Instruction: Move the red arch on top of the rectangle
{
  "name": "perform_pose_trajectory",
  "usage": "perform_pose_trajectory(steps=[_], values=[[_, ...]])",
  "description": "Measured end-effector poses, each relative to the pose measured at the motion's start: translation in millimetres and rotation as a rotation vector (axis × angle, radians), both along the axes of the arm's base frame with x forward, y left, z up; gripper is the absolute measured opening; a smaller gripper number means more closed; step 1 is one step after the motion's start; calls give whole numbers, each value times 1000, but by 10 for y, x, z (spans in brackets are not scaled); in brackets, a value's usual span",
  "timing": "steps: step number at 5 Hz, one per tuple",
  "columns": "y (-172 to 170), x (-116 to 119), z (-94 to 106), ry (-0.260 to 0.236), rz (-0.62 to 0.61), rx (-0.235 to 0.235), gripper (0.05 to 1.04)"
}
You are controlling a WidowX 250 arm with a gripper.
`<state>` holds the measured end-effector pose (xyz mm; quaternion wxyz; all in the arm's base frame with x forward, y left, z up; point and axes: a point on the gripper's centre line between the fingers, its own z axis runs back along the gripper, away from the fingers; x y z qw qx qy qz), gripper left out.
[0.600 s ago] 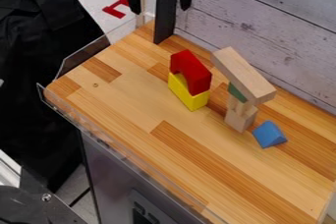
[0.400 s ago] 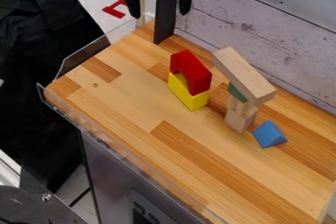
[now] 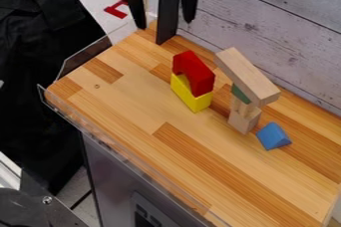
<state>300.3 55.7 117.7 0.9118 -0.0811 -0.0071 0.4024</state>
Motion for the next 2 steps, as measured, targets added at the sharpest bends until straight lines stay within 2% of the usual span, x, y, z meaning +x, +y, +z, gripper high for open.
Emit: perform_pose_trajectory(steps=[1,2], values=[[66,-9,-51,10,120,32,1000],[87,14,-137,34,163,55,1000]])
